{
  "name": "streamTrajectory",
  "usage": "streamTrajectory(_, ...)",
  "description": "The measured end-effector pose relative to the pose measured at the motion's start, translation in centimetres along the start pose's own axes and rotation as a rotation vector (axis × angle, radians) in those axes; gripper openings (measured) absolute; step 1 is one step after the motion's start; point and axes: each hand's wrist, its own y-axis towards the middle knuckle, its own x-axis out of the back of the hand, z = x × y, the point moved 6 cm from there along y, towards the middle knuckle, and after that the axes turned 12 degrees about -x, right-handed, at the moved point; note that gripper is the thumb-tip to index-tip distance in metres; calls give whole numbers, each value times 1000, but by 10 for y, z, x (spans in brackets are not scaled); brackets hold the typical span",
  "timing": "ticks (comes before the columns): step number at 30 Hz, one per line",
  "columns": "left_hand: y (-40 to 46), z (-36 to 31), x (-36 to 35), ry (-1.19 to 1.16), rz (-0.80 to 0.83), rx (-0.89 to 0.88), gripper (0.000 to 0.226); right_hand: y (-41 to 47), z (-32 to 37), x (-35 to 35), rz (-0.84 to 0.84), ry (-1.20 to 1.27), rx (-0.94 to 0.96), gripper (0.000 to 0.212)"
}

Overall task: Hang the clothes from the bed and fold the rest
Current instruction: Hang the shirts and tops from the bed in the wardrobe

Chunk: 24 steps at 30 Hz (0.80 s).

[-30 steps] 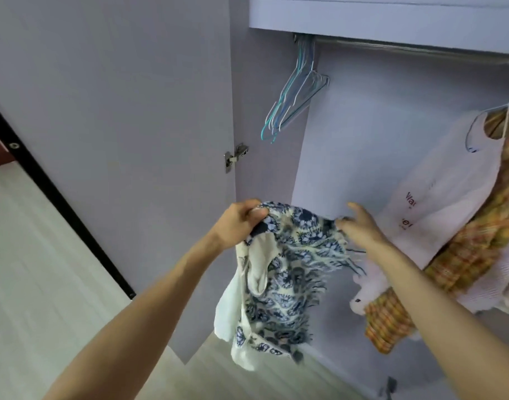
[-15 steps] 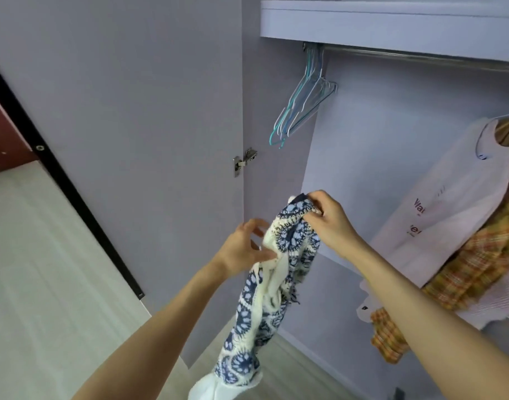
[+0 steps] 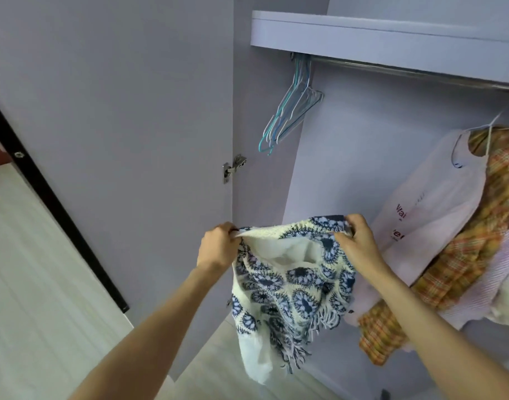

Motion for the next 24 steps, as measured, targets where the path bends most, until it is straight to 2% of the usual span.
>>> streamTrajectory(2, 7, -18, 2, -52, 54, -99, 29, -4, -8, -19, 256, -221, -16, 35)
streamTrajectory(4, 15, -42, 3, -125, 82, -184, 37, -13, -5, -42, 470, -300, -1, 51)
streamTrajectory(6, 22, -64, 3, -179, 62, -230, 36, -19, 5, -60, 528, -294, 37, 53)
streamTrajectory(7, 25, -73, 5, -196, 36, -244, 33, -19, 11, -67, 504, -284, 62, 47)
streamTrajectory(9, 31, -83, 8, -208, -12, -256, 26, -19, 22, -77, 396, -231, 110, 21)
streamTrajectory(10, 34, -84, 10, -208, -27, -265, 25, -18, 26, -78, 333, -189, 130, 16)
streamTrajectory(14, 44, -69, 20, -115, -97, -292, 21, -9, 44, -59, 75, -28, 242, 41)
streamTrajectory(16, 48, -54, 17, 2, -72, -279, 22, -3, 55, -42, -91, 42, 310, 49)
streamTrajectory(19, 51, -34, 11, 87, -22, -219, 23, 3, 64, -29, -233, 102, 354, 50)
streamTrajectory(24, 74, -8, 21, 105, -4, -102, 21, 30, 46, -8, -433, 182, 246, 48)
